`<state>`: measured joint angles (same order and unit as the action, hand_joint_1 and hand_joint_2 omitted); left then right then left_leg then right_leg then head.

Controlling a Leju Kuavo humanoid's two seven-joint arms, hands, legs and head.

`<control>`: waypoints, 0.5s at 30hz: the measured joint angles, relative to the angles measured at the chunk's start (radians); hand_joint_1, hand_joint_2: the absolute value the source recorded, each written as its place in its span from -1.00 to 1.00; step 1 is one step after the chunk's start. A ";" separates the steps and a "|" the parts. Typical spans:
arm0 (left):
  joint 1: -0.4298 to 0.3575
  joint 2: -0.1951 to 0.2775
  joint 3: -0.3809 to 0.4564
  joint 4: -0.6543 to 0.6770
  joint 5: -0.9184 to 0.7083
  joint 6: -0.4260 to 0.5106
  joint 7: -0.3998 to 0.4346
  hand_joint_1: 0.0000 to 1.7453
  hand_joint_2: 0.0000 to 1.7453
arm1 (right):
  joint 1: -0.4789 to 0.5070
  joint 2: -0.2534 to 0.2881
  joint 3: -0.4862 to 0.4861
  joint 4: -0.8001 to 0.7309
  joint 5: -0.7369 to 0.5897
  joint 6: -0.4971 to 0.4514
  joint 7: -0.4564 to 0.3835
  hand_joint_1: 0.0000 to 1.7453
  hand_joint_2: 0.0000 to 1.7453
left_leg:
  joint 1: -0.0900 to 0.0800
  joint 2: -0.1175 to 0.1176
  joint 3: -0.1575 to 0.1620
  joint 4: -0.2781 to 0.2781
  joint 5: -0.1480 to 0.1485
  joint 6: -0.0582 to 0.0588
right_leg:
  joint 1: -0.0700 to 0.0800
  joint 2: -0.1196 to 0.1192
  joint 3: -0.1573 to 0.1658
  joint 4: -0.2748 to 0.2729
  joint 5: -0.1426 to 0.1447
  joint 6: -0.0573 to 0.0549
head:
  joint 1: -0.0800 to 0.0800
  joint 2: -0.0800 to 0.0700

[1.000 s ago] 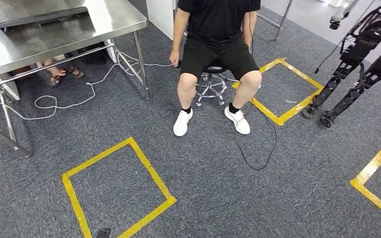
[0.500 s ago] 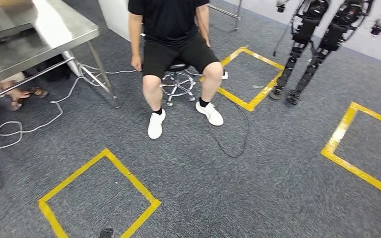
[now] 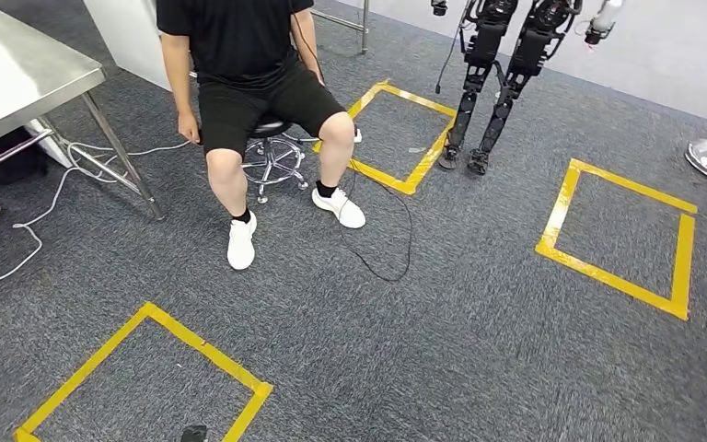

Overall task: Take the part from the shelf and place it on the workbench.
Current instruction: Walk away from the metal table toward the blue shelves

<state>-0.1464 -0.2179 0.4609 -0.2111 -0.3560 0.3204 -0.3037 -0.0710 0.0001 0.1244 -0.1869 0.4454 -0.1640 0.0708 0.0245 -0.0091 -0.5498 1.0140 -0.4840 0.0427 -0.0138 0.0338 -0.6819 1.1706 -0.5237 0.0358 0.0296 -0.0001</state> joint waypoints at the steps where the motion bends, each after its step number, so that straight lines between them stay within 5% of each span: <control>1: 0.001 0.000 0.000 0.000 0.000 0.001 0.001 -1.00 -1.00 | -0.001 0.001 0.000 0.000 0.001 0.000 0.000 -1.00 -1.00 | -0.002 0.017 -0.001 0.000 0.000 0.001 | -0.001 -0.013 -0.031 0.063 -0.026 0.000 | 0.002 0.000; 3: 0.001 0.001 0.000 0.000 0.001 0.004 0.001 -1.00 -1.00 | -0.001 0.002 0.000 0.000 0.002 0.000 0.002 -1.00 -1.00 | -0.004 0.046 -0.002 0.001 -0.001 0.000 | -0.005 -0.024 -0.049 0.111 -0.038 0.010 | 0.002 0.000; 5: 0.001 0.000 0.000 0.000 0.005 0.006 0.001 -1.00 -1.00 | 0.002 0.002 0.000 0.000 0.004 0.000 0.007 -1.00 -1.00 | -0.004 0.070 0.001 0.001 -0.004 -0.004 | -0.010 -0.044 0.016 0.004 0.003 0.029 | 0.002 0.000; 7: 0.001 0.000 0.000 0.000 0.008 0.009 0.001 -1.00 -1.00 | 0.000 0.004 0.000 0.000 0.007 0.000 0.012 -1.00 -1.00 | -0.007 0.090 0.007 0.001 -0.010 -0.015 | -0.006 -0.086 0.089 -0.119 0.044 0.032 | 0.002 0.000; 9: 0.001 0.000 0.000 -0.001 0.009 0.012 0.000 -1.00 -1.00 | -0.003 0.008 0.001 0.000 0.010 0.001 0.017 -1.00 -1.00 | -0.012 0.109 0.017 -0.003 -0.016 -0.027 | 0.003 -0.101 0.108 -0.155 0.058 0.015 | 0.001 0.000; 11: 0.000 -0.001 0.000 -0.001 0.009 0.014 0.000 -1.00 -1.00 | -0.003 0.009 0.001 0.000 0.011 0.001 0.020 -1.00 -1.00 | -0.011 0.122 0.027 -0.006 -0.021 -0.040 | 0.000 -0.079 0.106 -0.159 0.062 -0.004 | -0.001 0.000; 13: -0.001 -0.001 0.000 -0.001 0.009 0.015 0.000 -1.00 -1.00 | -0.001 0.009 0.001 0.000 0.013 0.001 0.021 -1.00 -1.00 | -0.005 0.087 0.018 0.028 -0.052 -0.050 | -0.009 -0.057 0.107 -0.163 0.066 -0.021 | -0.005 0.000; 15: 0.000 -0.001 0.000 -0.001 0.009 0.016 0.000 -1.00 -1.00 | -0.001 0.012 0.001 0.000 0.015 0.002 0.022 -1.00 -1.00 | -0.003 0.032 -0.032 0.139 -0.120 -0.051 | -0.009 -0.037 0.109 -0.164 0.068 -0.036 | -0.010 0.000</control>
<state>-0.1461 -0.2192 0.4606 -0.2119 -0.3471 0.3364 -0.3033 -0.0723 0.0116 0.1254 -0.1865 0.4600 -0.1624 0.0932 0.0211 0.0226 -0.5813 1.1534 -0.6042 -0.0086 -0.0232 -0.0030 -0.5726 1.0071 -0.4553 -0.0004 0.0195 -0.0002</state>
